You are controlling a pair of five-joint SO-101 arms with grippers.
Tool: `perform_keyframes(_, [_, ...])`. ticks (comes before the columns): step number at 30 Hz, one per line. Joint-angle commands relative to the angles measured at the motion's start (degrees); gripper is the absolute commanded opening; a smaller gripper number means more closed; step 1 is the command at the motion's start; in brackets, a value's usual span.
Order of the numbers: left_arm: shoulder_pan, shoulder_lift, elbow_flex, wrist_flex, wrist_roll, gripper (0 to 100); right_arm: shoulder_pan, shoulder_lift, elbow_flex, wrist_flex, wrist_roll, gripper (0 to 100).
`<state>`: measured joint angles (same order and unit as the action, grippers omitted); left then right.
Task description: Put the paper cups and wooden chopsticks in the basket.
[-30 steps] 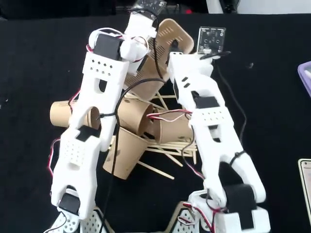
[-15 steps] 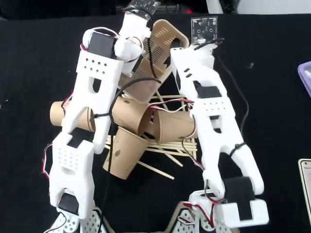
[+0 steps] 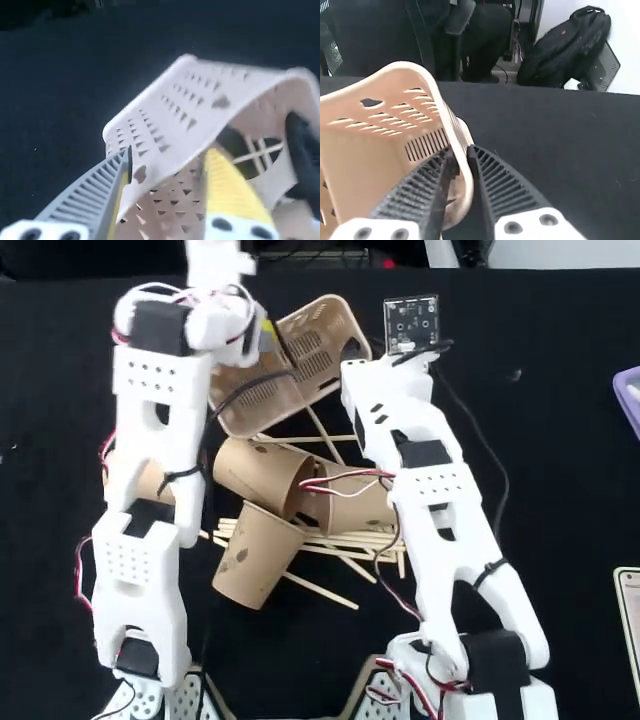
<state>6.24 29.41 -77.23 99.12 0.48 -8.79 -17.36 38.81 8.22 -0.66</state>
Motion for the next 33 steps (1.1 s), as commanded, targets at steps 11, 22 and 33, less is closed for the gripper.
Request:
perform_keyframes(11, [-8.31, -17.41, 13.85, 1.93, 2.55, 28, -0.97, 3.56, -4.44, -1.58, -0.53, 1.0])
perform_keyframes(22, [-8.4, -45.19, 72.84, -19.34, 2.29, 28, -0.97, 4.0, -4.44, -1.58, -0.35, 1.0])
perform_keyframes(33, [-9.01, -56.35, 106.24, -55.21, 2.99, 28, -0.97, 4.0, -4.18, 1.05, -0.35, 1.0])
